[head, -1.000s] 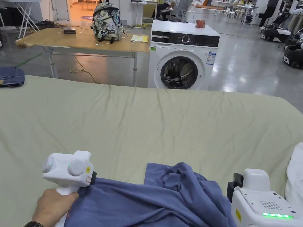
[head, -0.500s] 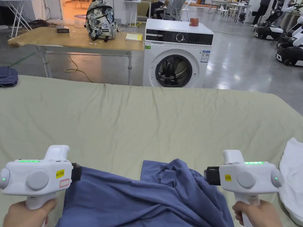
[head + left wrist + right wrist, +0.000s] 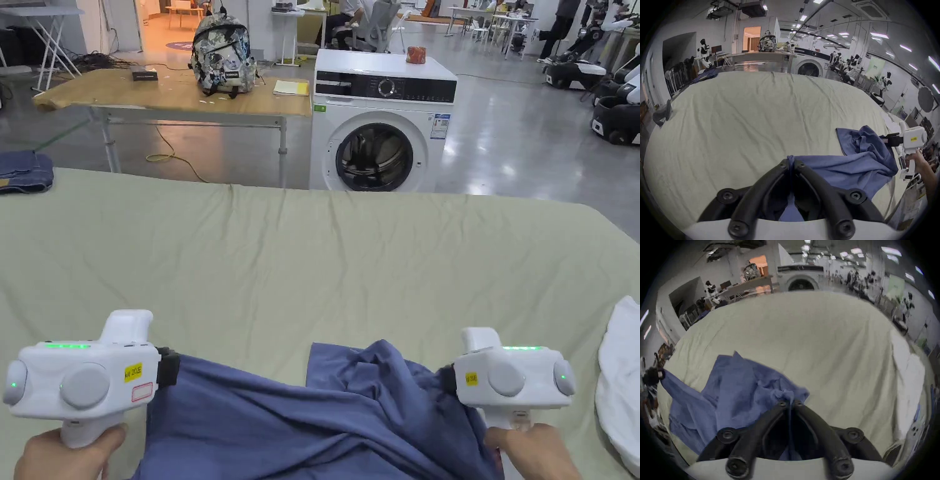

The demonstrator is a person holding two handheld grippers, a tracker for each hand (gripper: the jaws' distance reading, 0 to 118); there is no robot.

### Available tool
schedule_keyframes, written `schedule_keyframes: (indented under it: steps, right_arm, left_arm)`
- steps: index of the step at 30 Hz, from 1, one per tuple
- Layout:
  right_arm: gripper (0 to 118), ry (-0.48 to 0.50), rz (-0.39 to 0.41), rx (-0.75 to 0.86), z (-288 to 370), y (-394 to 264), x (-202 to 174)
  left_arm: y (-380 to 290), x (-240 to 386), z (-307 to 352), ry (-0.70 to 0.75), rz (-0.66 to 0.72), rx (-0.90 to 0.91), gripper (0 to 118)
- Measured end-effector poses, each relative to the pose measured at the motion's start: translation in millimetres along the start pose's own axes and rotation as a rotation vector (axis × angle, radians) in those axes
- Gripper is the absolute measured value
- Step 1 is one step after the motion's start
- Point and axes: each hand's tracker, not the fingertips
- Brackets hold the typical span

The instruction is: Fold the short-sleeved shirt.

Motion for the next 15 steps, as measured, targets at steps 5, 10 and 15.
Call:
schedule_keyframes:
  steps: [5,10,15]
  right_arm:
    - [0,-0.040,-0.032,0.214,86,33,-10]
    - [0,-0.073,-0.015,0.373,147,76,-1]
    - [0,-0.125,0.005,0.486,195,125,3]
  left_arm:
    - [31,2,25,0.001,-0.027,0.109,0]
    - [84,-10,64,0.020,-0.017,0.228,0]
    - [147,-21,113,0.057,-0.006,0.349,0]
